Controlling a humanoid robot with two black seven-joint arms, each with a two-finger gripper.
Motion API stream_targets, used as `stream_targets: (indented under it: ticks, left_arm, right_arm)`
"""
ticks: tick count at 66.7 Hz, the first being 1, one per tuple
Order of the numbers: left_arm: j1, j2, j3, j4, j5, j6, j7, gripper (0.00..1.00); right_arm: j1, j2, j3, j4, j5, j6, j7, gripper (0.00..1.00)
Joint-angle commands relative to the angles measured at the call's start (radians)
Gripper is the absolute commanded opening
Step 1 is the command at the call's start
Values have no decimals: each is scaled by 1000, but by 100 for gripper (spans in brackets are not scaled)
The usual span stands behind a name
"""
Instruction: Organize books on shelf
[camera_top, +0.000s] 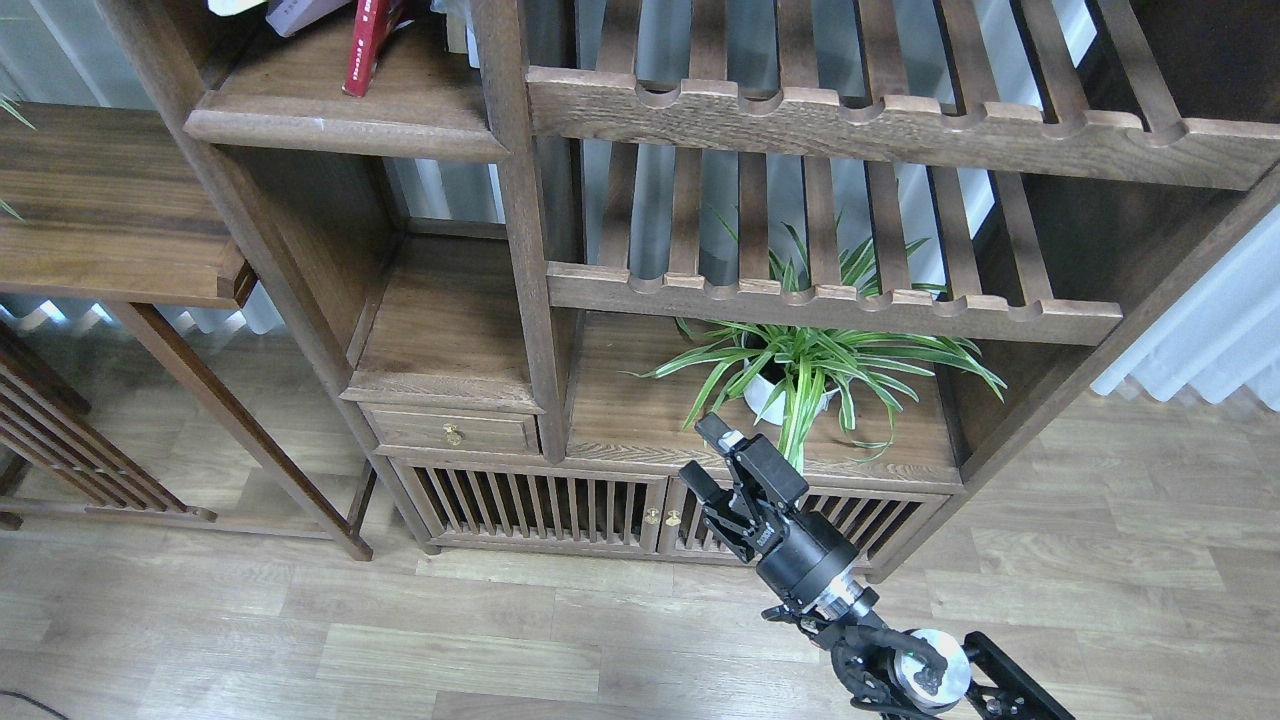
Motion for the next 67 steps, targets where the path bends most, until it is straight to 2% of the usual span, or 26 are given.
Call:
stream_targets:
  ticks: [1,9,16,38,45,49,57,62,67]
  left_arm:
    - [12,-45,6,39,2,0,-43,3]
    - [14,-62,49,56,5,0,-121,2]
    - [11,-90,82,76,5,0,-160,2]
    - [12,-125,112,84,5,0,-151,2]
    - [12,-125,128,85,3,0,-141,5]
    - [11,-125,148,85,5,0,-137,21]
    - [1,-127,154,88,6,0,-138,34]
    - [-2,-127,156,91,6,0,-143,47]
    - [-8,-128,154,91,6,0,-152,53]
  right_arm:
    - [-6,0,0,6,4,0,0,99]
    - [-15,-3,0,11,6,0,0,99]
    - [-24,-3,-2,14,6,0,0,99]
    - [-53,-26,-3,29,6,0,-3,99]
    - [-53,-37,-3,37,6,0,-3,99]
    - [-53,-47,-2,43,7,0,-3,99]
    - [-53,-47,-2,41,13,0,-3,99]
    - [-53,-47,-5,43,15,0,-3,99]
    - [-53,-47,-5,43,15,0,-3,99]
